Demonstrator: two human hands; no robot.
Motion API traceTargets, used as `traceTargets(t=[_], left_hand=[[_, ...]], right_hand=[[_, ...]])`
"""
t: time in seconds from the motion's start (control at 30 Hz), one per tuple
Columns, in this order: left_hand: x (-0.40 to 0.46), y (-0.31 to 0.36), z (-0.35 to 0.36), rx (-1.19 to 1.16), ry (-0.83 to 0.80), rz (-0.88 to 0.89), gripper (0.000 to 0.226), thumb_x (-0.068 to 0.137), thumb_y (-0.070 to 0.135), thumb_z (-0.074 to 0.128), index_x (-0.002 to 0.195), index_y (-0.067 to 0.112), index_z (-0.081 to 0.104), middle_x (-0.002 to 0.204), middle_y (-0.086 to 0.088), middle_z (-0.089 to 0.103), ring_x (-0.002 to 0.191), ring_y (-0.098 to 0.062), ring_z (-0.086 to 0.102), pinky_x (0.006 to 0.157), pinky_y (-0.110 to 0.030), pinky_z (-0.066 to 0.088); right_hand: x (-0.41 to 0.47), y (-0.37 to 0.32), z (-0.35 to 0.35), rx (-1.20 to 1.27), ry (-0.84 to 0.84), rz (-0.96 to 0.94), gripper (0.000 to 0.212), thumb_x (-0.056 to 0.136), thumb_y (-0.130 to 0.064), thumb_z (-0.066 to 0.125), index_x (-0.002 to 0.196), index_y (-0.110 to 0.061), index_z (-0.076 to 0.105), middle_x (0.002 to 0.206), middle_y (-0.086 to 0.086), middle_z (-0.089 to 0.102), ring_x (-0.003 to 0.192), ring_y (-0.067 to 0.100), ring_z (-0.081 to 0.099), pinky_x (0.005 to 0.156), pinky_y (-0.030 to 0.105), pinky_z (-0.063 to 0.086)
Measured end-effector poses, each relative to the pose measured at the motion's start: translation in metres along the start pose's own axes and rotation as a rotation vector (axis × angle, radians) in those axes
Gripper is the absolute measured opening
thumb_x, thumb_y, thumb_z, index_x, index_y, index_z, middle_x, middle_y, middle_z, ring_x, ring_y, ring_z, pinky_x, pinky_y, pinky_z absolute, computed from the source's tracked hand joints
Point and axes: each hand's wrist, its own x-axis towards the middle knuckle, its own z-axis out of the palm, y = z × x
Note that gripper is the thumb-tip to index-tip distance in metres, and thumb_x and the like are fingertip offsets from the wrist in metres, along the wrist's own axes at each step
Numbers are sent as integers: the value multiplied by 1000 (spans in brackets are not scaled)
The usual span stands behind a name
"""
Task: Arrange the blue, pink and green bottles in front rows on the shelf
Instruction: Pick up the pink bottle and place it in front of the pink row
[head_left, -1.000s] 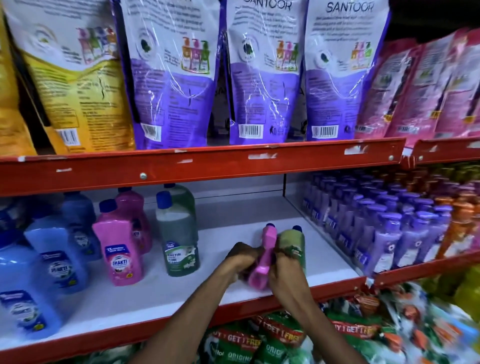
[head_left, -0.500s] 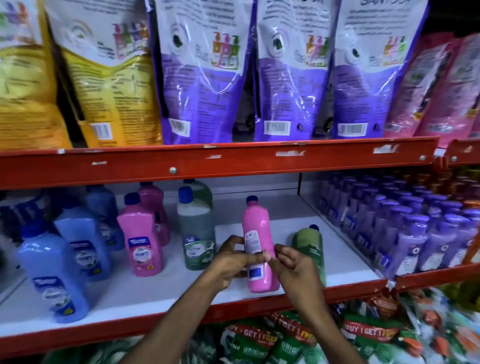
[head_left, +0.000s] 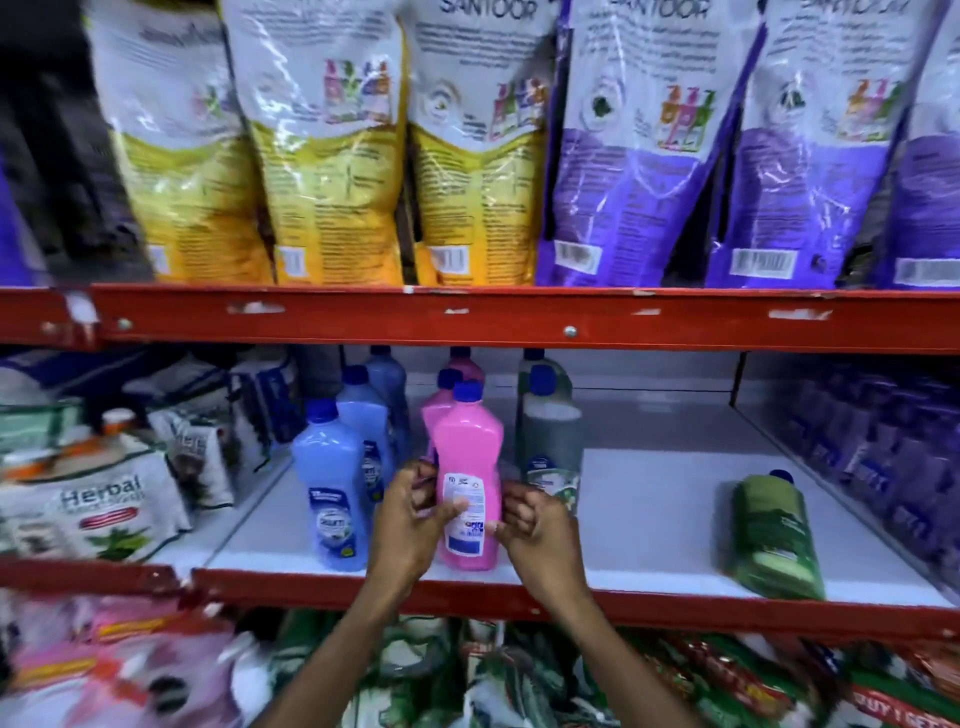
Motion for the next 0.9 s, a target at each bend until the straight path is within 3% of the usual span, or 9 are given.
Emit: traceTargets(t=[0.2,0.27,0.37,0.43,0.5,0.57,0.67,0.83,0.9], left_hand=[[6,-19,-14,73,33,-12,38,82,-6,68,84,29,56,82,11,76,81,-8,71,71,-21,54],[4,-22,-17,111,33,9,39,84,-3,65,85,35,57,92,2,76,89,-14,72,75,-28,55],[3,-28,-27,176,47,35,22,89,8,56,96,28,61,100,-3,75,94,-20,71,84,-42,58],[2,-36,-33,218,49,33,23,88,17,47,105,27,59,105,-1,73,97,-24,70,88,-50,57],[2,-37,-36,251,22,29,30,92,13,43,111,30,58,112,-2,73,101,-23,70,90,-50,58],[-1,-28,-35,314,-11,58,39,93,3,42,116,28,61,116,-7,73,102,-25,70,90,-46,58],[-1,-24,-34,421,-38,104,36,91,-2,48,118,13,65,116,-8,73,105,-25,67,91,-35,54],[-8,-28,-37,390,-91,19,17,94,13,56,109,12,49,101,-2,69,91,-19,66,72,-23,47],[-6,-30,-37,365,-70,12,21,90,6,61,104,13,48,100,-4,68,95,-18,68,72,-7,49]], right_hand=[[16,17,23,-200,32,-78,54,72,14,62,81,-39,70,93,1,78,88,14,74,85,37,60],[17,21,26,-253,74,-79,49,74,13,63,89,-33,72,96,0,77,86,9,72,84,31,60],[16,23,31,-311,121,-47,44,77,9,65,112,-16,70,105,-2,74,81,3,68,66,6,52],[13,27,33,-312,207,-36,43,78,3,69,116,-16,67,107,0,74,81,7,69,62,10,54],[8,26,38,-291,258,-32,40,79,-1,70,116,-15,64,105,1,73,83,5,68,68,19,59],[0,23,43,-229,179,-13,41,79,-3,71,116,-16,59,107,-1,71,83,0,68,69,16,58],[-8,25,46,-136,-87,2,62,72,-9,81,125,-19,50,118,-8,64,100,-4,65,77,10,53],[8,27,33,-257,-98,-41,55,74,-2,79,122,-21,60,118,-2,64,103,11,66,79,14,55],[14,25,29,-298,-118,-41,52,79,7,68,123,-21,60,115,-3,68,101,7,66,79,13,55]])
